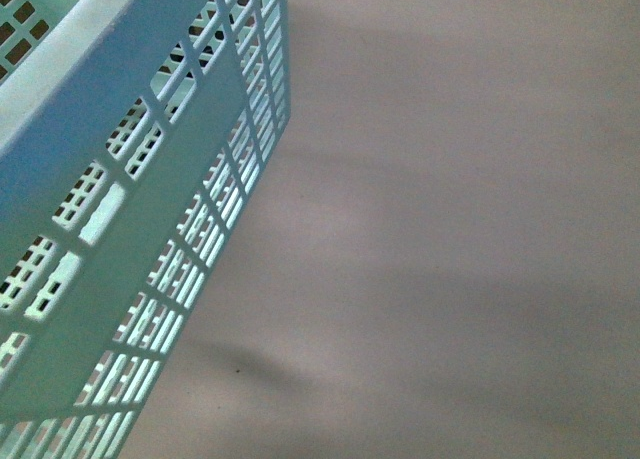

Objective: Pick lemon and mango into basket

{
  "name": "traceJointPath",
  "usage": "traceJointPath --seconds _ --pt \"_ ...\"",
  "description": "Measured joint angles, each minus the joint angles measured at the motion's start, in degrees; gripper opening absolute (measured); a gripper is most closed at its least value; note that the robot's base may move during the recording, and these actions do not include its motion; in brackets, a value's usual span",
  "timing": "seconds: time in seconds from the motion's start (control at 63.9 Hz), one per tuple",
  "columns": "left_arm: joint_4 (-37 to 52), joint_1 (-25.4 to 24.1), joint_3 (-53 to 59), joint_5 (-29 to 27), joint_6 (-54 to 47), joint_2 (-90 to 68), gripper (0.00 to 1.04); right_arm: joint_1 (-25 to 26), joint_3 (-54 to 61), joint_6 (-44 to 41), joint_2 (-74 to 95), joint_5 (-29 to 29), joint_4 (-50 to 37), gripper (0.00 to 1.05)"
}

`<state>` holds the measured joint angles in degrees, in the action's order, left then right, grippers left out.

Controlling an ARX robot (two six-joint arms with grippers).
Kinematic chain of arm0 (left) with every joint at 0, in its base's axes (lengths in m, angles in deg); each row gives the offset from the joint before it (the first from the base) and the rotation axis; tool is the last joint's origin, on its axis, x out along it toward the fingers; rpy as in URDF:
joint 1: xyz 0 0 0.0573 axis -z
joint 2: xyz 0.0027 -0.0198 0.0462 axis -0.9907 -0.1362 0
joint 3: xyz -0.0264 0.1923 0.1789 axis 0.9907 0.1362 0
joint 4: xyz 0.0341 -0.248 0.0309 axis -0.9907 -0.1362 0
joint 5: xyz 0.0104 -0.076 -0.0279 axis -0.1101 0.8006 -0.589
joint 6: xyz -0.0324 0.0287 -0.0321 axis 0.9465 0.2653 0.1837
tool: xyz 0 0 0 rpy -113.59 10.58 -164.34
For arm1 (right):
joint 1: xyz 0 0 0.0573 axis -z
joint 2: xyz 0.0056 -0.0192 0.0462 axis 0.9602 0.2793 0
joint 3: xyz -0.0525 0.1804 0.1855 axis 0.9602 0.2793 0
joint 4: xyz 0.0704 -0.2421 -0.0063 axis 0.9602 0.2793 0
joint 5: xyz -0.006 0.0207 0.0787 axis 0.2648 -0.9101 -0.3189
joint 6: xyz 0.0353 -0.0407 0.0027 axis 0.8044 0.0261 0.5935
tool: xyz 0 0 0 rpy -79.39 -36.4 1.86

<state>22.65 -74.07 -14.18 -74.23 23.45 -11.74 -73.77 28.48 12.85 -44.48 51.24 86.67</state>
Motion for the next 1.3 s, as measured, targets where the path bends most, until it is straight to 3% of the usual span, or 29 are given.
traceJointPath --seconds 1.299 --pt "0.0 0.0 -0.09 -0.02 0.02 0.0 0.15 0.0 0.0 0.02 0.0 0.0 0.0 0.96"
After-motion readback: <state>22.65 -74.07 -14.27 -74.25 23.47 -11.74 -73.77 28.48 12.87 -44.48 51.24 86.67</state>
